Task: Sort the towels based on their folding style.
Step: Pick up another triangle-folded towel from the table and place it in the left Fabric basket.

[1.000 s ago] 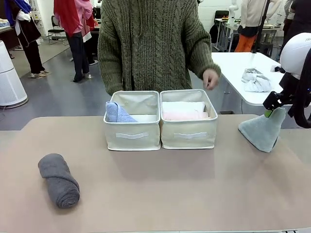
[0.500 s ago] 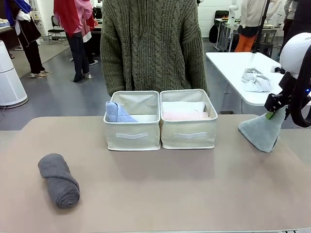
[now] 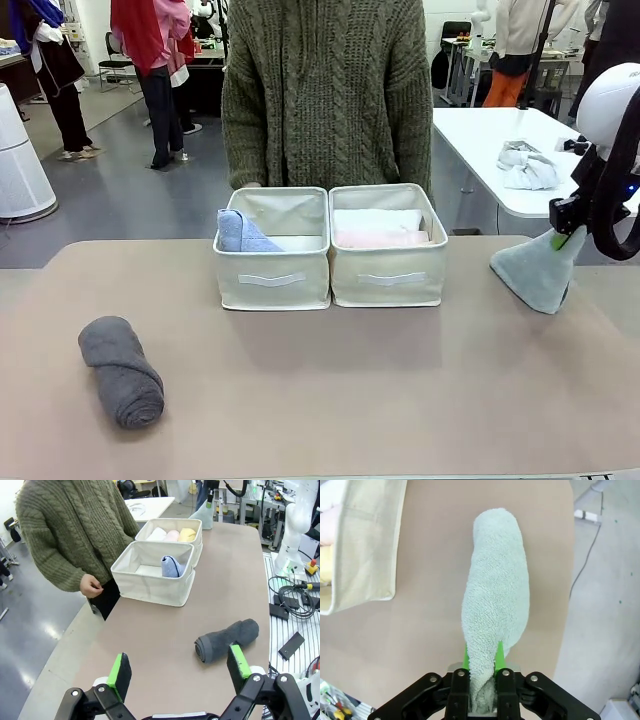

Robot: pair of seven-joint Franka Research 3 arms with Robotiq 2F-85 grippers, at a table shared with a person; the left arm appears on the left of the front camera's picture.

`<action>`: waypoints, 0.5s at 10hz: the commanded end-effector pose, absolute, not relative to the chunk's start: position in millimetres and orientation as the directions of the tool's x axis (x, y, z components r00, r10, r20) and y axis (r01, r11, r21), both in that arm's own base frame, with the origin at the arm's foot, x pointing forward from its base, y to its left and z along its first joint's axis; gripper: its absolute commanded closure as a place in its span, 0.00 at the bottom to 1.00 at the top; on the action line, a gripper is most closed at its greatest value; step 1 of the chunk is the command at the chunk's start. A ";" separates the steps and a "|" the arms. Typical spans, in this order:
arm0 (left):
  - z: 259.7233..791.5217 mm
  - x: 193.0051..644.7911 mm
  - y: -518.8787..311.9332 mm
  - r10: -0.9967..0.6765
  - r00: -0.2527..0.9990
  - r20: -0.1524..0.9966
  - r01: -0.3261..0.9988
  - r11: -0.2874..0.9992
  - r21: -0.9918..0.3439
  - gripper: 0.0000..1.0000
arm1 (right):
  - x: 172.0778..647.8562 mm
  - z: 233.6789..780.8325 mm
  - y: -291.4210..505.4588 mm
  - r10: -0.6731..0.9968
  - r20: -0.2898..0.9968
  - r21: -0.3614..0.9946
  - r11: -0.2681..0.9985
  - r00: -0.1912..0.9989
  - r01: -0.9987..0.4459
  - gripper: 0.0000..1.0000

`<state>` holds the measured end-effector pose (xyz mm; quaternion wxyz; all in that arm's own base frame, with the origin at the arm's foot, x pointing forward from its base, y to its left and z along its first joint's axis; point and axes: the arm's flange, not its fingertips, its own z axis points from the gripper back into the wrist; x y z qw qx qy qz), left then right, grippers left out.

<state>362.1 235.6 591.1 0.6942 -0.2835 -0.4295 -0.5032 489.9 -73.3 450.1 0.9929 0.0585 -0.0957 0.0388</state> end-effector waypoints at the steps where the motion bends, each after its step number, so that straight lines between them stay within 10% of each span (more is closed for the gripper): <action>1: 590.4 360.1 236.8 -0.463 0.114 0.879 0.946 0.320 0.046 0.00 | 494.0 451.3 -76.3 0.079 0.189 0.133 0.986 0.979 -0.105 1.00; 5: 590.4 360.1 236.8 -0.463 0.114 0.879 0.946 0.320 0.046 0.00 | 442.7 522.8 -59.4 0.108 0.188 0.053 0.991 0.976 -0.120 0.95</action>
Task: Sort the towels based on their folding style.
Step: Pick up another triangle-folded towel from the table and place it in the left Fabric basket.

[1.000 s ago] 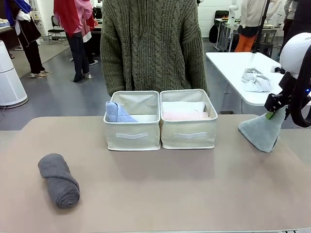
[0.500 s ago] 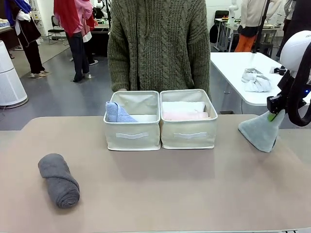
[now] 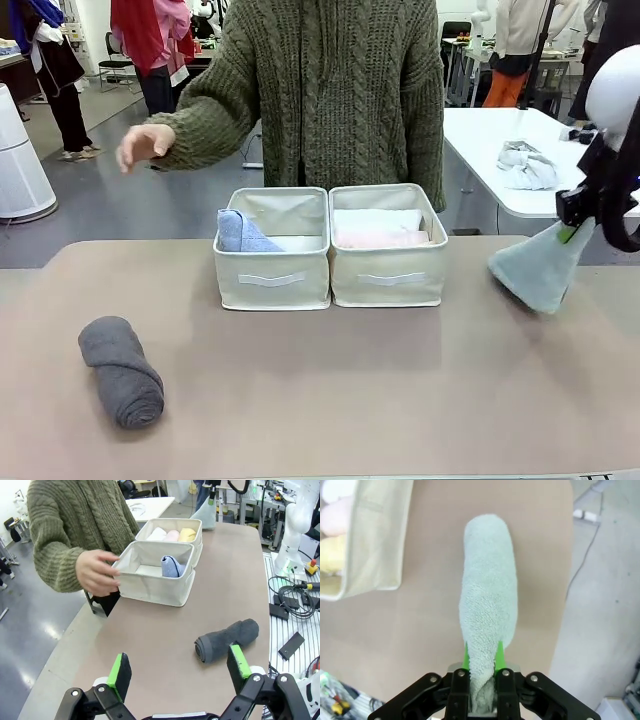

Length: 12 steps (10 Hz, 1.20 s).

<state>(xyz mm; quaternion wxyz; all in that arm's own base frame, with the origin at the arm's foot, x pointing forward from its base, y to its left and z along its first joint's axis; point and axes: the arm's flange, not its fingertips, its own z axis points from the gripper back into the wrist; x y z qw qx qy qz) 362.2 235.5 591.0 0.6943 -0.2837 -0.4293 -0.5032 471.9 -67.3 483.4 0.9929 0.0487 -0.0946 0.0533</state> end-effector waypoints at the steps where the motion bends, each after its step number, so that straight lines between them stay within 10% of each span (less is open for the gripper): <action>1: 590.4 360.1 236.8 -0.463 0.114 0.879 0.946 0.320 0.046 0.00 | 415.0 562.2 -58.2 0.120 0.189 0.030 0.991 0.975 -0.128 0.95; 6: 590.4 360.1 236.8 -0.463 0.114 0.879 0.946 0.320 0.046 0.00 | 292.9 673.9 -53.2 0.237 0.258 0.011 0.969 0.937 -0.248 0.95; 12: 590.4 360.1 236.8 -0.463 0.114 0.879 0.946 0.320 0.046 0.00 | 289.8 677.8 -51.9 0.198 0.253 0.023 0.977 0.947 -0.211 0.95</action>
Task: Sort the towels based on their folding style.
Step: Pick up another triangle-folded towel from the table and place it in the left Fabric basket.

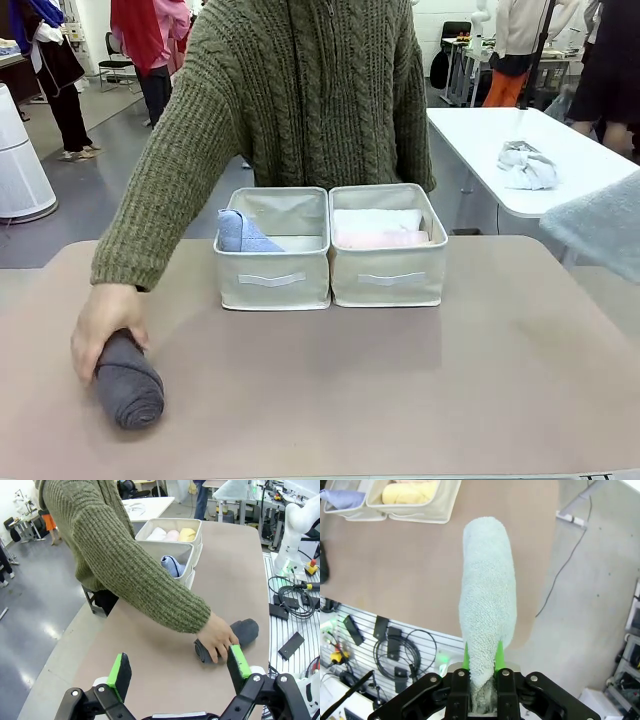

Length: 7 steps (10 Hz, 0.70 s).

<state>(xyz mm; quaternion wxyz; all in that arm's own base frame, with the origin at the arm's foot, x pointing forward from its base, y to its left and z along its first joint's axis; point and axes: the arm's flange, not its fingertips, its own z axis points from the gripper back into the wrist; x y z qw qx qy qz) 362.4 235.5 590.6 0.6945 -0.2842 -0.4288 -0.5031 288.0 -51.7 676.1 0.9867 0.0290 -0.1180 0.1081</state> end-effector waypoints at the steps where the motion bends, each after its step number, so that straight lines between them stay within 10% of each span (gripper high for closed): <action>1: 590.4 360.1 236.8 -0.463 0.114 0.879 0.946 0.320 0.046 0.00 | 289.8 677.8 -51.9 0.198 0.253 0.023 0.977 0.947 -0.211 0.95; 2: 590.4 360.1 236.8 -0.463 0.114 0.879 0.946 0.320 0.046 0.00 | 288.0 676.1 -51.7 0.207 0.239 0.032 0.975 0.949 -0.220 0.82; 4: 590.4 360.1 236.8 -0.463 0.114 0.879 0.946 0.320 0.046 0.00 | 290.6 698.5 -24.6 0.573 0.191 0.046 0.806 0.797 -0.591 0.82; 7: 590.4 360.1 236.8 -0.463 0.114 0.879 0.946 0.320 0.046 0.00 | 327.2 714.5 45.7 0.710 0.142 0.062 0.689 0.690 -0.722 0.82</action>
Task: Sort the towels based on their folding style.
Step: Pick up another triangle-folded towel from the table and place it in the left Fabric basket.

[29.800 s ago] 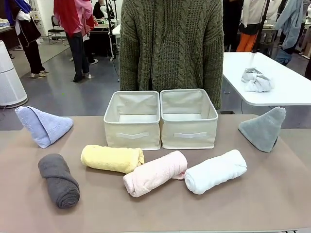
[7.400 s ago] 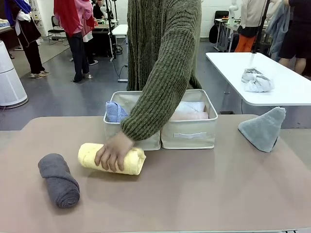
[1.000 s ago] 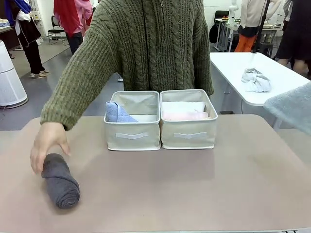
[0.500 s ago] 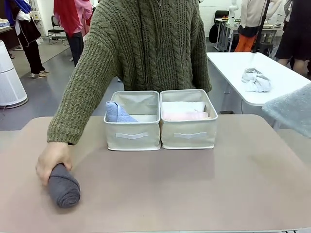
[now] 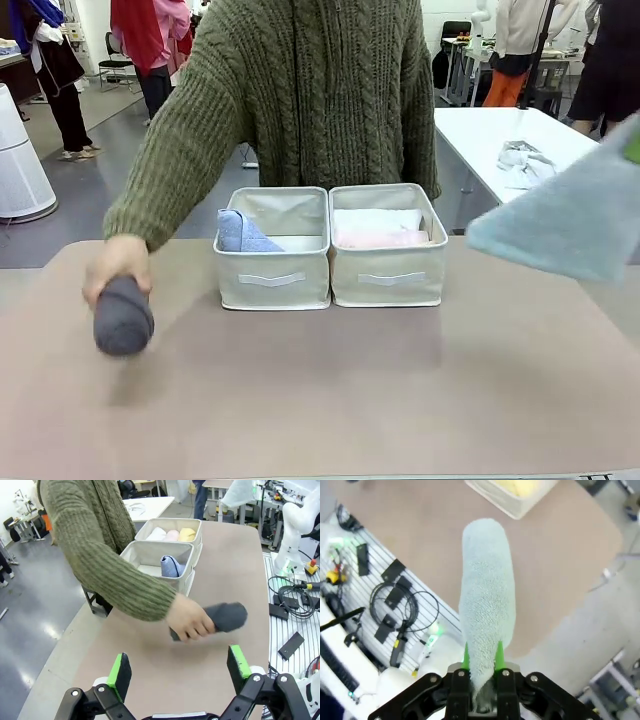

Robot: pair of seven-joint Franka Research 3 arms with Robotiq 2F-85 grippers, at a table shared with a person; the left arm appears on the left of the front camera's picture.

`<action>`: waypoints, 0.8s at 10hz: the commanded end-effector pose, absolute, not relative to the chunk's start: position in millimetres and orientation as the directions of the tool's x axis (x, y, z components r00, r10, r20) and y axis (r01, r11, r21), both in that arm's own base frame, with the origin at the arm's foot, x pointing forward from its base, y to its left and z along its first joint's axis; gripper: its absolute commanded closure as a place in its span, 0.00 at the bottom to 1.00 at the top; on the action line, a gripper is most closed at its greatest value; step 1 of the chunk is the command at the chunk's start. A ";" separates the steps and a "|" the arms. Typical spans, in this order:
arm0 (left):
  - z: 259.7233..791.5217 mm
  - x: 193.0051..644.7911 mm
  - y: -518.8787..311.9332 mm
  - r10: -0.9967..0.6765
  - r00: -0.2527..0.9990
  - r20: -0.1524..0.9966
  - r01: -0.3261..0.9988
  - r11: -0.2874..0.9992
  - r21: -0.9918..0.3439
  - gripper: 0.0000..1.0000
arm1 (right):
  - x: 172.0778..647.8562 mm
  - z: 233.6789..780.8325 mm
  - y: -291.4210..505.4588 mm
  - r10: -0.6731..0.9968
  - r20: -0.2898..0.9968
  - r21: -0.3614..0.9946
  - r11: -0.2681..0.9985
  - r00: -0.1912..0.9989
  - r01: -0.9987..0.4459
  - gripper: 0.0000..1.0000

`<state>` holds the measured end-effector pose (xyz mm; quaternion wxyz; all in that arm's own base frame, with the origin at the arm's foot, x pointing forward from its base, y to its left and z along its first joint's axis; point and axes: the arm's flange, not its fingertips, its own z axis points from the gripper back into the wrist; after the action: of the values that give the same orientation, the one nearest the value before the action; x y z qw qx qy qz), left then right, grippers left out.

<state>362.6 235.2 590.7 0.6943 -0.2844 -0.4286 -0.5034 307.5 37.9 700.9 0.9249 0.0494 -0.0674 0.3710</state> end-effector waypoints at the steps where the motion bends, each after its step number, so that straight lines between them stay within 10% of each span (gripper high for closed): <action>1: 590.4 360.1 236.8 -0.463 0.114 0.879 0.946 0.320 0.046 0.00 | 338.1 710.8 72.1 0.737 0.158 0.075 0.655 0.657 -0.752 0.82; 8: 590.4 360.1 236.8 -0.463 0.114 0.879 0.946 0.320 0.046 0.00 | 382.4 643.2 171.5 0.790 0.283 0.047 0.556 0.544 -0.830 0.82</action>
<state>362.8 235.0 590.6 0.6943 -0.2847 -0.4282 -0.5036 384.1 165.0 648.3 0.8848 0.0828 -0.1068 0.4460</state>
